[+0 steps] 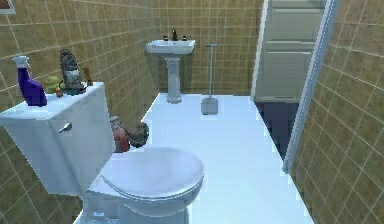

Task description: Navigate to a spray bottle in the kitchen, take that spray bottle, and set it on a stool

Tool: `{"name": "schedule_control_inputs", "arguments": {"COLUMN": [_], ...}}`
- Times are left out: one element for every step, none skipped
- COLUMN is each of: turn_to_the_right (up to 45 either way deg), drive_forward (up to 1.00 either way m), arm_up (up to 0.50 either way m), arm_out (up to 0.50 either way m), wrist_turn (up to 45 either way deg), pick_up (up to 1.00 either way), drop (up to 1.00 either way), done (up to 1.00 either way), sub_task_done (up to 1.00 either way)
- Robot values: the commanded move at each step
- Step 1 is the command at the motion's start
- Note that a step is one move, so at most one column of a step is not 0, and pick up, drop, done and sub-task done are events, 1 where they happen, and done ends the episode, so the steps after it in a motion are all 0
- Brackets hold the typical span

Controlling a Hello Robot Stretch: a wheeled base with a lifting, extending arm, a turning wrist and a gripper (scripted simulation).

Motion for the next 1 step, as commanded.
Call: {"name": "schedule_control_inputs", "arguments": {"turn_to_the_right": [3.0], "drive_forward": [0.0], "arm_up": [0.0], "arm_out": [0.0], "wrist_turn": [0.0], "pick_up": [0.0], "drop": [0.0], "done": [0.0], "sub_task_done": [0.0]}}
